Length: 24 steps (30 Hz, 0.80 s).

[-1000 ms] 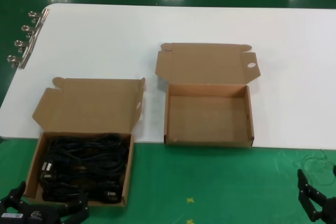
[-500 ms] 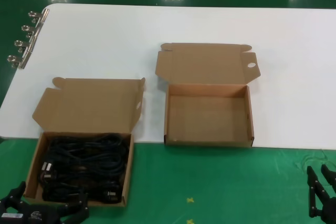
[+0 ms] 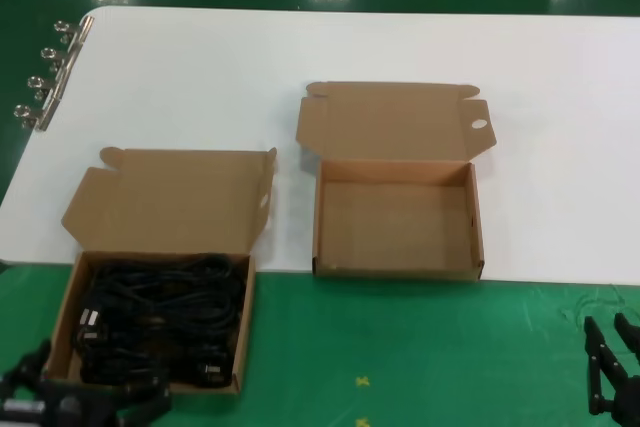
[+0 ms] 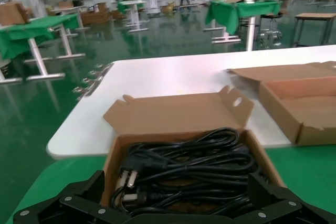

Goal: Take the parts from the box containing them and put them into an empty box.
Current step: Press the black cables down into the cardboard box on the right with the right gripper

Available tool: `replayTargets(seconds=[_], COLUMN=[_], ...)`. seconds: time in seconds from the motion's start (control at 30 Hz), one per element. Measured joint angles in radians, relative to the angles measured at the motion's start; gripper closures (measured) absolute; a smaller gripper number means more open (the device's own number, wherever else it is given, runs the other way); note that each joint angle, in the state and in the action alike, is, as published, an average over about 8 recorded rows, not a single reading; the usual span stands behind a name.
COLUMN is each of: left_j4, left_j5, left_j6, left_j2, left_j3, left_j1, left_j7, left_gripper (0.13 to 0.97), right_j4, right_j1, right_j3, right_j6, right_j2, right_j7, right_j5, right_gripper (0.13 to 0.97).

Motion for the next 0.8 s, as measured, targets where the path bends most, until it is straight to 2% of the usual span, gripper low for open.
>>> replayTargets(seconds=[0.17,0.3,0.43,0.6,0.7,0.77,0.8], left_j4=[-0.050,-0.068,-0.053,-0.006,0.040,0.077,0.095], left_j5=[-0.012,-0.004,-0.006,-0.015,-0.022,-0.026,-0.027], left_j6=[0.001,0.069,0.184,0.356,0.472,0.549,0.586], left_j2=[-0.078,-0.122,-0.145,-0.189,-0.233,-0.270,-0.289], left_j3=[0.026,-0.005,-0.066,-0.125,-0.136,-0.130,-0.124], left_j1=[0.003,-0.002,-0.023,-0.062,-0.091,-0.115,-0.129], left_j7=[0.013,0.071,0.193,0.400,0.528,0.603,0.635], left_gripper=[0.132,0.132,0.132,0.132,0.132,0.132,0.132], right_j4=[0.000,0.000,0.000,0.000,0.000,0.000,0.000], right_j1=[0.000,0.000,0.000,0.000,0.000,0.000,0.000], right_j3=[0.000,0.000,0.000,0.000,0.000,0.000,0.000], right_j6=[0.000,0.000,0.000,0.000,0.000,0.000,0.000], right_j2=[0.000,0.000,0.000,0.000,0.000,0.000,0.000], right_j7=[0.000,0.000,0.000,0.000,0.000,0.000,0.000], right_j5=[0.000,0.000,0.000,0.000,0.000,0.000,0.000], right_gripper=[0.821,0.779,0.730,0.634,0.615,0.615,0.588])
